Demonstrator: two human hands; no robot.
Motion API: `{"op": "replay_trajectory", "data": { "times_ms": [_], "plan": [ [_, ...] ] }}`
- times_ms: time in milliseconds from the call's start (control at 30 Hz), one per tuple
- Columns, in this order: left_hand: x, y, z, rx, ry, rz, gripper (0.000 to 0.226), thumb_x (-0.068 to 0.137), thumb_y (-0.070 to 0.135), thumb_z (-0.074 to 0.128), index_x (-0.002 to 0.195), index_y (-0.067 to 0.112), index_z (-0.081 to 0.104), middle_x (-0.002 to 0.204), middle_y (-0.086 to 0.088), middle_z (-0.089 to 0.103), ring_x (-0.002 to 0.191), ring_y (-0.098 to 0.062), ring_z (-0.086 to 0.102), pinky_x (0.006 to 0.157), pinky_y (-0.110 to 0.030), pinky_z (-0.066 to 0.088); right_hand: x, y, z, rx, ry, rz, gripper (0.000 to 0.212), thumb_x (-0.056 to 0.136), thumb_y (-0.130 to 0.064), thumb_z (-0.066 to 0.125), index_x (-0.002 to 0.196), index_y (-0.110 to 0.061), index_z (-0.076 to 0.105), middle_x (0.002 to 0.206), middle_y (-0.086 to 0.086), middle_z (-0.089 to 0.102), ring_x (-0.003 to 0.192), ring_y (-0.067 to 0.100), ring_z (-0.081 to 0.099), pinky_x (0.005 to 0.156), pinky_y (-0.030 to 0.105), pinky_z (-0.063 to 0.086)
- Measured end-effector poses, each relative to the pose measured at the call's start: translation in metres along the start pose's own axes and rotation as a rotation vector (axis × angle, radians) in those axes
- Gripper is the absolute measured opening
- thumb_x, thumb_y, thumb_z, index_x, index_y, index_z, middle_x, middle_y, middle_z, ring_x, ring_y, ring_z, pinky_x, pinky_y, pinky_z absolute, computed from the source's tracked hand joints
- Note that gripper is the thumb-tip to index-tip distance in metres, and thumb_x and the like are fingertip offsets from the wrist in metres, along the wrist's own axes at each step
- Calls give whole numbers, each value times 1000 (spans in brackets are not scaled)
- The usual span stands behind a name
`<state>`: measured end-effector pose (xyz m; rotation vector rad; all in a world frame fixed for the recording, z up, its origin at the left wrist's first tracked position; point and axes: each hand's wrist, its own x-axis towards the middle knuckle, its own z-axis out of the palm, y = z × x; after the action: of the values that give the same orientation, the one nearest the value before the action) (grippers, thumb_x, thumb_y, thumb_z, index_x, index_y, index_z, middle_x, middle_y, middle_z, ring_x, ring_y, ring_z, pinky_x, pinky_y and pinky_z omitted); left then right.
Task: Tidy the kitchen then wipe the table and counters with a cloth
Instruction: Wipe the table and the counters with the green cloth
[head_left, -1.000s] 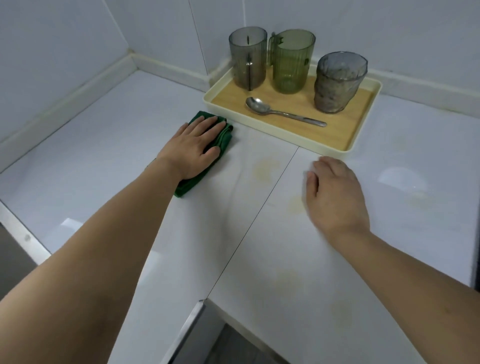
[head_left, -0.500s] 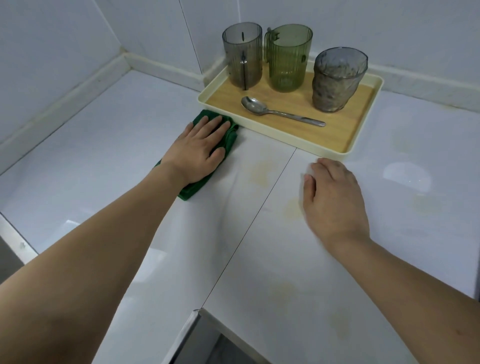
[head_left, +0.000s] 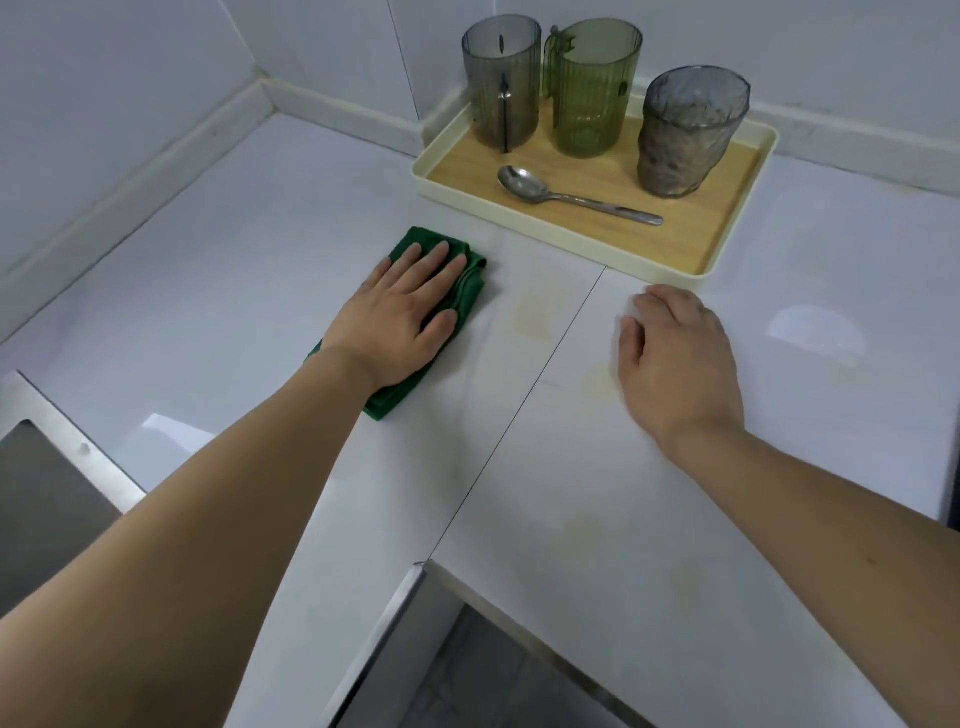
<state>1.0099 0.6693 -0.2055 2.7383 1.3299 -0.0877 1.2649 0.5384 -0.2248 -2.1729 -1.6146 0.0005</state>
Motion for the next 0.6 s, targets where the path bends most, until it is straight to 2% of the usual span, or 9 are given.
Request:
{"op": "replay_trajectory", "data": {
  "times_ms": [600],
  "plan": [
    [-165, -7, 11, -38, -3, -111, 63, 93, 55, 13, 153, 38, 6, 161, 11, 5, 149, -12, -1, 121, -35, 0, -4, -3, -7, -8, 4, -38, 36, 99, -23, 37, 112, 0, 62, 123, 16, 57, 115, 32, 49, 102, 39, 36]
  ]
}}
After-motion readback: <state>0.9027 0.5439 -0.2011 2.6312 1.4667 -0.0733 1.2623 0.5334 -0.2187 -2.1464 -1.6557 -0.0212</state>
